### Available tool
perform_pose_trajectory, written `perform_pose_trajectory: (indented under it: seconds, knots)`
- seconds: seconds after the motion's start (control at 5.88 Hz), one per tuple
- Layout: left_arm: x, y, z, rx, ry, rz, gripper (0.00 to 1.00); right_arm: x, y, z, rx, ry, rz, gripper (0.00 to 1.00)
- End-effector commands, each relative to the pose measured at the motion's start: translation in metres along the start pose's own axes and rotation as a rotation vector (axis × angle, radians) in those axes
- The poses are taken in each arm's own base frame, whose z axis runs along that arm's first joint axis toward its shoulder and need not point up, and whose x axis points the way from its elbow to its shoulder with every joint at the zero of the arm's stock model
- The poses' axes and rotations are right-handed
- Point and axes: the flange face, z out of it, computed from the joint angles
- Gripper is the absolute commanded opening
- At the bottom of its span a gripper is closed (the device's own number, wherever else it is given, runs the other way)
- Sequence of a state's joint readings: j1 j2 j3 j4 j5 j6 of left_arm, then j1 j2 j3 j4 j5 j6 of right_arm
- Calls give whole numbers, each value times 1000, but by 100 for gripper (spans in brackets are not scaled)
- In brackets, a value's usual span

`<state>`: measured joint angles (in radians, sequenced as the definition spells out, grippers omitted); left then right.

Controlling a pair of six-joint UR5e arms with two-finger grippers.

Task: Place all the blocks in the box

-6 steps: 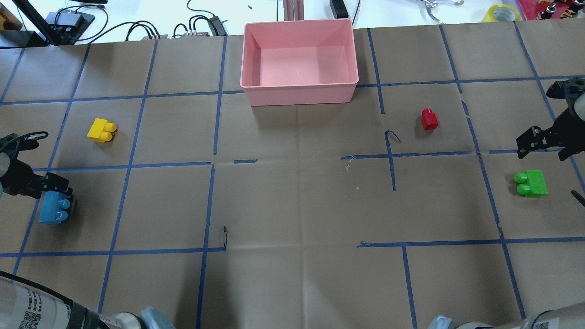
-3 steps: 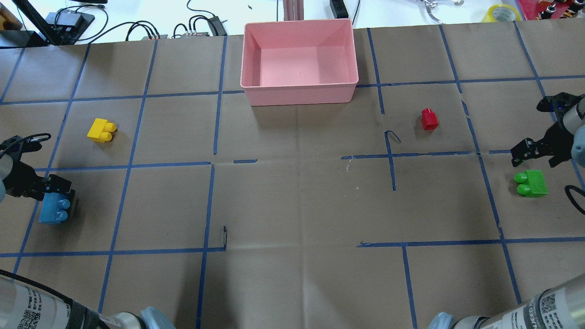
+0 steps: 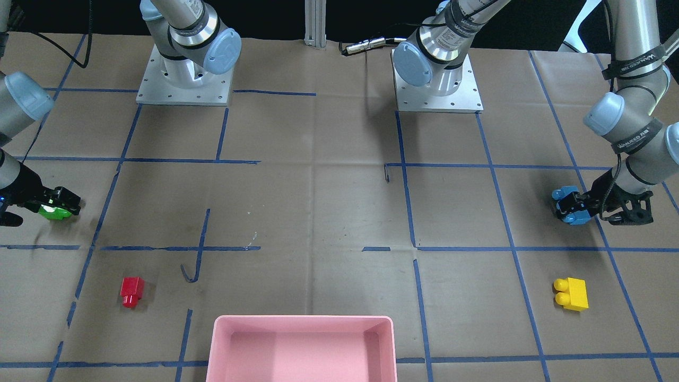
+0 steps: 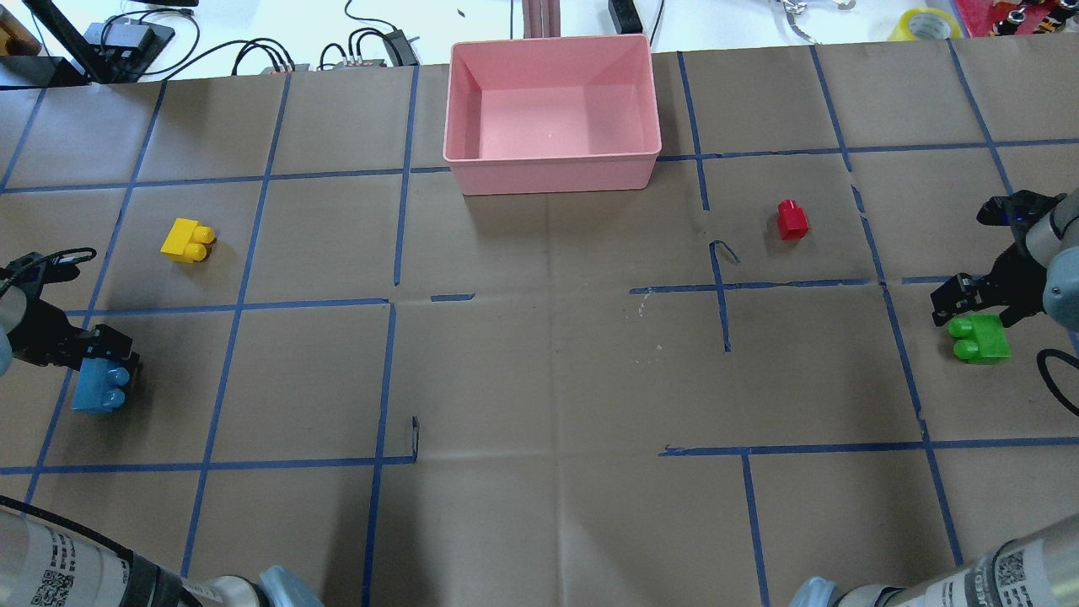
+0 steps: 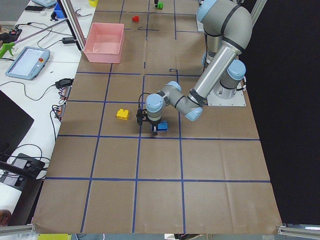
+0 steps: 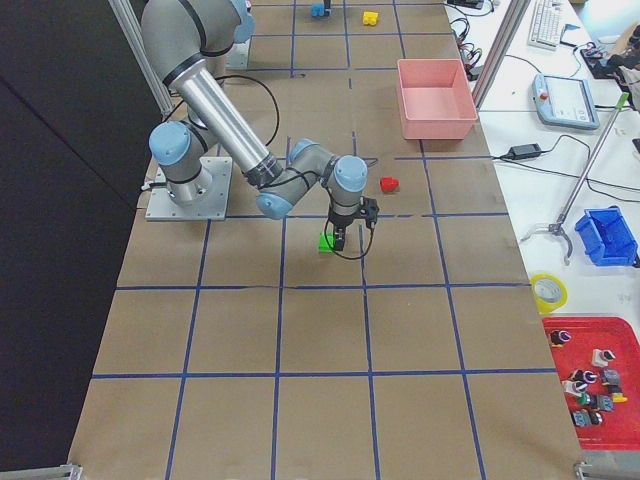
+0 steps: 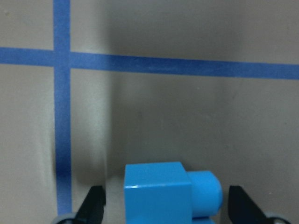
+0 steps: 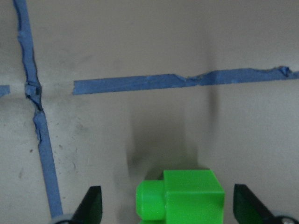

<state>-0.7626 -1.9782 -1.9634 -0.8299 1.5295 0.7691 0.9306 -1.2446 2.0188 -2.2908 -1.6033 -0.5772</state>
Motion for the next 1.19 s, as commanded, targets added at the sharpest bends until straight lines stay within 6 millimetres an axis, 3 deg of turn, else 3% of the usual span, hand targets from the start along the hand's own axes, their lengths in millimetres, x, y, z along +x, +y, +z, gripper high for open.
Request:
perform_pose_trajectory:
  seconds: [0.0,0.51,0.68,0.85,1.02]
  knots:
    - [0,0,0,0,1,1,62,1,4,3,-16,3,1,99]
    - [1,0,-7,5,-5,0,39,11,7,3,-21,2,-16,98]
    - [2,-1,-16,15,-19,0,36,11,7,4,-23,3,-18,96]
    - [1,-6,-35,47,-39,5,36,10,7,6,-24,0,-18,95]
    - [17,-15,-76,113,-79,34,36,11,7,7,-27,0,-19,94]
